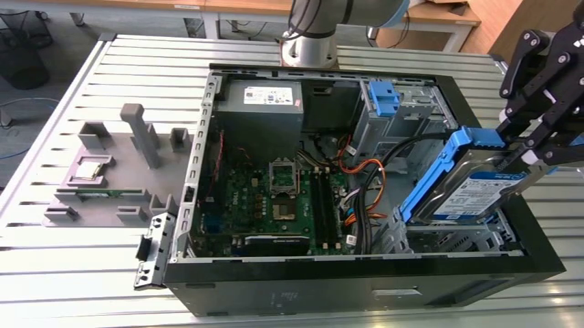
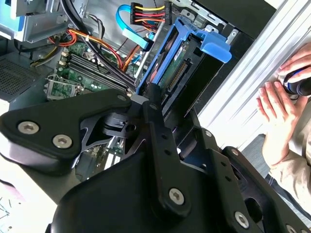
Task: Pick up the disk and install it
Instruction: 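Insert the disk into the insertion slot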
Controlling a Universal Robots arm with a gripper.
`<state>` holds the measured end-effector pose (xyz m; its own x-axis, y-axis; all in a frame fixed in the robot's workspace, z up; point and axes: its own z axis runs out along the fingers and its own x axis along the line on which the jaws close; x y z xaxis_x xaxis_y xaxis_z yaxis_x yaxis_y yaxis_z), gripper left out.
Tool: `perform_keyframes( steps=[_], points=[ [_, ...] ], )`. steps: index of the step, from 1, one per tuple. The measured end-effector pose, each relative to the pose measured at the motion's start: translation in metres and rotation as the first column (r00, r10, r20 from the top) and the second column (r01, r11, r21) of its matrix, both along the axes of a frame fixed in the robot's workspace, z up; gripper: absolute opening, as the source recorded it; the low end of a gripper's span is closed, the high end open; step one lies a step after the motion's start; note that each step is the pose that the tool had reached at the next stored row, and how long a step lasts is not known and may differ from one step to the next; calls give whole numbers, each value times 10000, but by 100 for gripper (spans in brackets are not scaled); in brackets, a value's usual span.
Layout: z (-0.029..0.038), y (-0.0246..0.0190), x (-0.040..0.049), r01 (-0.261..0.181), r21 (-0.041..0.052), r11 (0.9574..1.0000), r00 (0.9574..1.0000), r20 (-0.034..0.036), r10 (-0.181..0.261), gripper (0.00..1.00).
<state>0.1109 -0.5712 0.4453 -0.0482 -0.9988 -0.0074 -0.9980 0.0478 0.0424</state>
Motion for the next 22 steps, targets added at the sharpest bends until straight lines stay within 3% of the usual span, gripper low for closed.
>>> perform_keyframes(
  steps=[7, 22],
  points=[
    [-28, 0, 0, 0, 1, 10000, 10000, 0, 0, 35],
    [-300, 0, 0, 0, -24, 10000, 10000, 0, 0, 35]
  ],
)
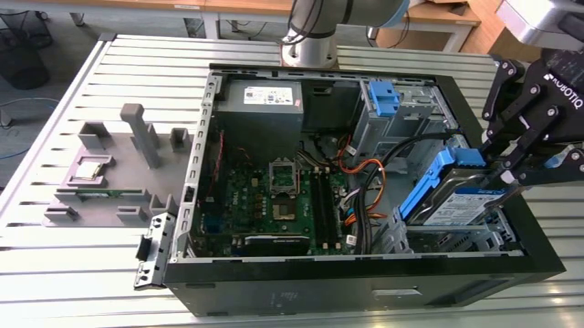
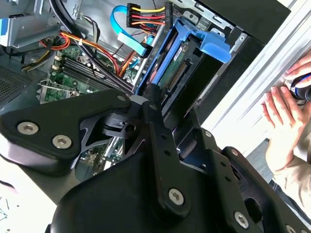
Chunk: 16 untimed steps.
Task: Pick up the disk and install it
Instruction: 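Insert the disk into the insertion slot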
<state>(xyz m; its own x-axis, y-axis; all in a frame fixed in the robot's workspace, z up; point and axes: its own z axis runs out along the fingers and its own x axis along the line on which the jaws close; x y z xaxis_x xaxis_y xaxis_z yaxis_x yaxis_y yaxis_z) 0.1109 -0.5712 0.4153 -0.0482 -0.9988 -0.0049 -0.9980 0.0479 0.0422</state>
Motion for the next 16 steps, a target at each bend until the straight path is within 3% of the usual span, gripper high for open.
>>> perform_keyframes(
  steps=[10, 16],
  points=[
    [-173, 0, 0, 0, -29, 10000, 10000, 0, 0, 35],
    [-181, 0, 0, 0, -34, 10000, 10000, 0, 0, 35]
  ],
)
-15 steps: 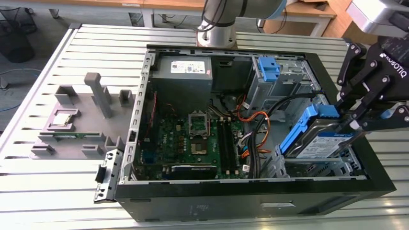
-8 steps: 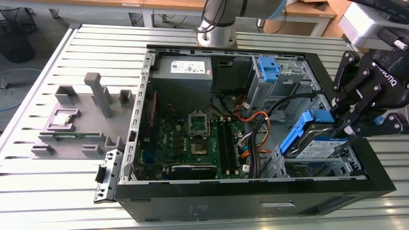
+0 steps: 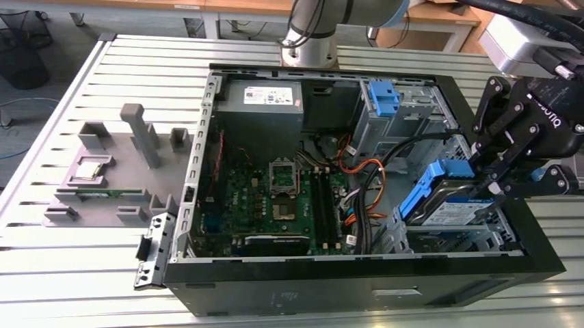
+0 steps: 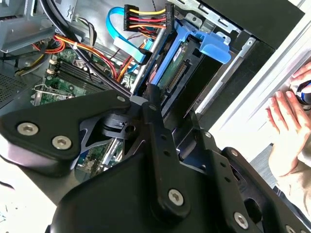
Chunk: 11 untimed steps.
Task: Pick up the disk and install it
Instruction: 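Insert the disk into the insertion slot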
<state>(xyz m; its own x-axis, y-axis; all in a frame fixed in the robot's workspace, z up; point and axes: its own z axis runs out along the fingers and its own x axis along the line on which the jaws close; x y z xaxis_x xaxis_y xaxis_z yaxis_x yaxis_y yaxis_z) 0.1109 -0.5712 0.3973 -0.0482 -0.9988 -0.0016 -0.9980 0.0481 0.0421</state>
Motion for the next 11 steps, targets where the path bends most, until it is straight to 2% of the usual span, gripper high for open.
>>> perform_keyframes(
  steps=[5, 6, 8, 9, 11],
  points=[
    [-1, 0, 0, 0, 3, 10000, 10000, 0, 0, 36],
    [-1, 0, 0, 0, 2, 10000, 10000, 0, 0, 42],
    [-1, 0, 0, 0, 1, 10000, 10000, 0, 0, 42],
    [-6, 0, -3, 1, 1, 10000, 10000, 17, -1, 42],
    [-25, 0, -8, -3, 0, 10000, 9999, 111, 3, 42]
  ],
)
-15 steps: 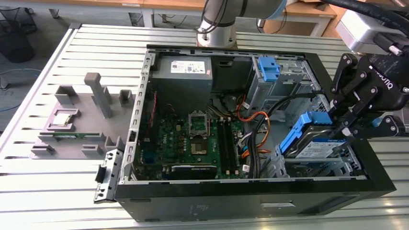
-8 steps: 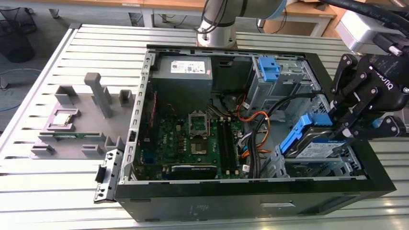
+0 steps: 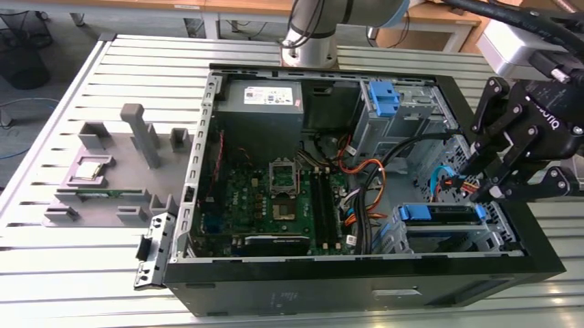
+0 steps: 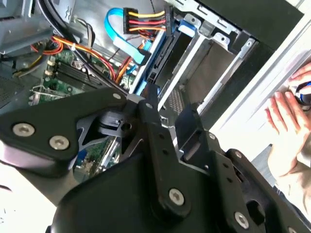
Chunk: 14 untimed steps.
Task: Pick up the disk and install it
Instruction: 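Insert the disk into the insertion slot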
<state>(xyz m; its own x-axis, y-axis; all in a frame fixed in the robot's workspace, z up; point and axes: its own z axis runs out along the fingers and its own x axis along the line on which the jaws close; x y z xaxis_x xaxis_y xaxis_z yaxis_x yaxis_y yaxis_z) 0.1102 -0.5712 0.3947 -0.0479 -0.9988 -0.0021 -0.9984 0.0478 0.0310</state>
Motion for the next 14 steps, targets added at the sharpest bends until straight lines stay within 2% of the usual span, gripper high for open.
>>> perform_keyframes(
  steps=[3, 5, 12, 14],
  points=[
    [-35, 0, -12, -46, 0, 10000, 9999, 97, 46, 42],
    [-62, 0, -27, -93, 0, 10000, 9999, 129, 93, 42],
    [-179, 0, -77, -194, 0, 9998, 9997, 158, 194, 42],
    [-180, 0, -78, -195, -1, 9998, 9997, 158, 195, 42]
  ],
)
